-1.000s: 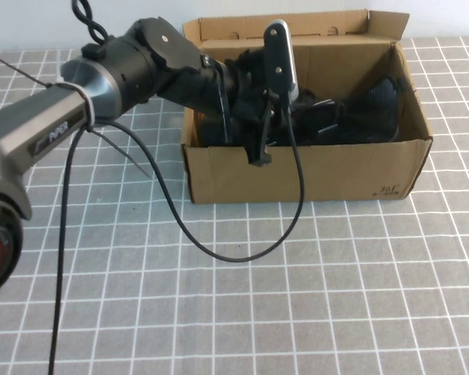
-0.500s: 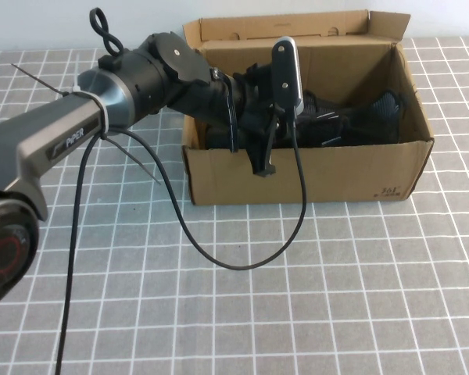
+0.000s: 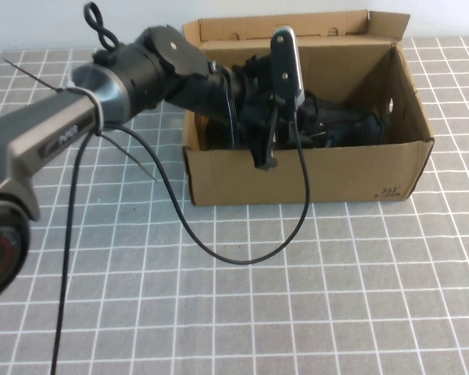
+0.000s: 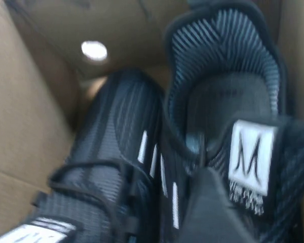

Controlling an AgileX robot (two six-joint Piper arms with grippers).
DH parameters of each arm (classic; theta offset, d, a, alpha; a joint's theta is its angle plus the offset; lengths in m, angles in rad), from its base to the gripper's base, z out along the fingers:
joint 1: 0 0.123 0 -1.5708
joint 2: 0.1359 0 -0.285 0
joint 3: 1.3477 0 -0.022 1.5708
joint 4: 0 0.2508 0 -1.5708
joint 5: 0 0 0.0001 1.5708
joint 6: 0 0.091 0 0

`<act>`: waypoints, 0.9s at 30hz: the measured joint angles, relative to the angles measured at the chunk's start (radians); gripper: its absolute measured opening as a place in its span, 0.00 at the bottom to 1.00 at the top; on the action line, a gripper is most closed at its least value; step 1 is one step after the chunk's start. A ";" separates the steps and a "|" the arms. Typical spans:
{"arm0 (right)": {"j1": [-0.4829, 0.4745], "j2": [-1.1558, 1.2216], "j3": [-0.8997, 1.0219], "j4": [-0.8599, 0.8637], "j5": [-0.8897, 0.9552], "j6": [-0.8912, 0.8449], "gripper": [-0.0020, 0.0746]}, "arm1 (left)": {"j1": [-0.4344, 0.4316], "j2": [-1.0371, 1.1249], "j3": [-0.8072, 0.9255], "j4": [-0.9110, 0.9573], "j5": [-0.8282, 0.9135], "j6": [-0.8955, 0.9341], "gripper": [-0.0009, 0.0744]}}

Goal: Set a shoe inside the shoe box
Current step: Place the shoe in the shoe box

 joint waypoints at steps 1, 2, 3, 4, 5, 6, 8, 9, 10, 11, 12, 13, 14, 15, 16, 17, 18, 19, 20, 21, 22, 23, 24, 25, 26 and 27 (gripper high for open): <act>0.000 0.000 0.000 0.000 0.000 0.000 0.01 | 0.000 -0.010 0.000 0.000 0.006 -0.002 0.52; 0.000 0.000 0.000 0.000 0.000 0.000 0.01 | 0.000 -0.024 0.000 0.000 0.010 -0.006 0.55; 0.000 0.000 0.000 0.002 0.000 0.000 0.01 | 0.000 -0.041 0.000 0.000 0.012 -0.008 0.57; 0.000 0.000 0.000 0.002 0.000 0.000 0.01 | 0.000 -0.055 0.000 0.000 0.016 -0.012 0.58; 0.000 0.000 0.000 0.002 0.000 0.000 0.01 | 0.000 -0.074 0.000 -0.001 0.016 -0.017 0.58; 0.000 0.000 0.000 0.002 0.000 0.000 0.01 | 0.000 -0.093 0.000 -0.002 0.016 -0.028 0.59; 0.000 0.000 0.000 0.002 0.000 0.000 0.01 | 0.000 -0.134 0.000 -0.002 0.018 -0.059 0.59; 0.000 0.000 0.000 0.004 0.000 0.000 0.01 | 0.000 -0.154 0.000 -0.002 0.018 -0.091 0.59; 0.000 0.000 0.000 0.004 0.000 0.000 0.01 | 0.000 -0.171 0.000 -0.002 0.018 -0.126 0.59; 0.000 0.000 0.000 0.005 0.000 0.000 0.01 | 0.000 -0.192 0.000 -0.002 0.023 -0.180 0.58; 0.000 0.000 0.000 0.005 -0.002 0.000 0.01 | 0.000 -0.214 0.000 -0.002 0.023 -0.242 0.56; 0.000 0.000 0.000 0.005 -0.004 0.000 0.01 | 0.000 -0.230 0.000 -0.003 0.025 -0.305 0.53; 0.000 0.000 0.000 0.005 -0.009 0.000 0.01 | 0.000 -0.249 0.000 -0.003 0.025 -0.365 0.48; 0.000 0.000 0.000 0.005 -0.017 0.000 0.01 | 0.000 -0.266 0.000 -0.003 0.022 -0.412 0.42; 0.000 0.000 0.002 0.005 -0.031 0.000 0.01 | 0.000 -0.280 0.000 -0.003 0.017 -0.443 0.37; 0.000 0.000 0.005 0.005 -0.048 0.000 0.01 | 0.000 -0.289 0.000 -0.005 0.013 -0.476 0.30; 0.000 0.000 0.007 0.005 -0.061 0.000 0.01 | 0.000 -0.295 0.000 -0.005 0.008 -0.509 0.23; 0.000 0.000 0.009 0.010 -0.077 0.000 0.01 | 0.000 -0.297 0.000 -0.005 0.008 -0.536 0.17; 0.000 0.000 0.011 0.021 -0.087 0.000 0.01 | 0.000 -0.299 0.000 -0.005 0.010 -0.561 0.11; 0.000 0.000 0.013 0.035 -0.092 0.000 0.01 | 0.000 -0.299 0.000 -0.003 0.019 -0.577 0.08; 0.000 0.000 0.014 0.055 -0.092 0.000 0.01 | 0.000 -0.301 0.000 0.000 0.030 -0.586 0.06; 0.000 -0.002 0.014 0.080 -0.092 -0.002 0.01 | 0.000 -0.303 0.000 0.004 0.044 -0.593 0.04; 0.000 -0.004 0.014 0.111 -0.092 -0.007 0.01 | 0.000 -0.309 0.000 0.009 0.058 -0.597 0.03; 0.000 -0.011 0.014 0.133 -0.092 -0.009 0.01 | 0.000 -0.315 0.000 0.015 0.070 -0.597 0.02; 0.000 -0.021 0.016 0.157 -0.092 -0.011 0.01 | 0.000 -0.326 0.000 0.027 0.070 -0.599 0.02; 0.000 -0.035 0.015 0.174 -0.090 -0.011 0.01 | 0.000 -0.340 0.000 0.047 0.067 -0.613 0.02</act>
